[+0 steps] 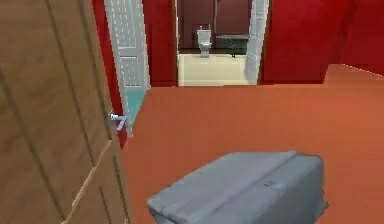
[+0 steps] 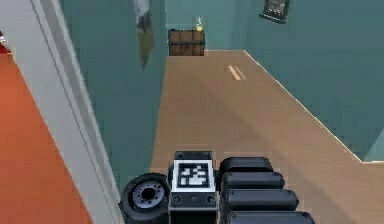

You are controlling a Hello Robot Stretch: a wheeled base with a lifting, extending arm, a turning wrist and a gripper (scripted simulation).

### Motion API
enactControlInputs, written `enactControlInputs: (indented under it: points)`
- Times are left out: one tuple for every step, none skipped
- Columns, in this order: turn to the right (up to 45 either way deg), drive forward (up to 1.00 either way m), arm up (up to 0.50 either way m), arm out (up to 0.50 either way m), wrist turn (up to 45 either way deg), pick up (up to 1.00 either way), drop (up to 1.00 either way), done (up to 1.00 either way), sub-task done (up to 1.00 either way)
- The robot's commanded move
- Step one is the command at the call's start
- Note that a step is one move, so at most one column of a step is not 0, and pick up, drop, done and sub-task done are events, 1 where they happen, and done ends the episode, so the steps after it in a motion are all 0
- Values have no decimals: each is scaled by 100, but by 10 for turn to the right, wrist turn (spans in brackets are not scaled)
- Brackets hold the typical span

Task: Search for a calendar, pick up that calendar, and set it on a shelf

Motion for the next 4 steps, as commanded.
enactControlInputs:
  points:
    - [0,80,0,0,0,0,0,0,0]
    - [-30,0,0,0,0,0,0,0,0]
    - [0,40,0,0,0,0,0,0,0]
    - [-330,0,0,0,0,0,0,0,0]
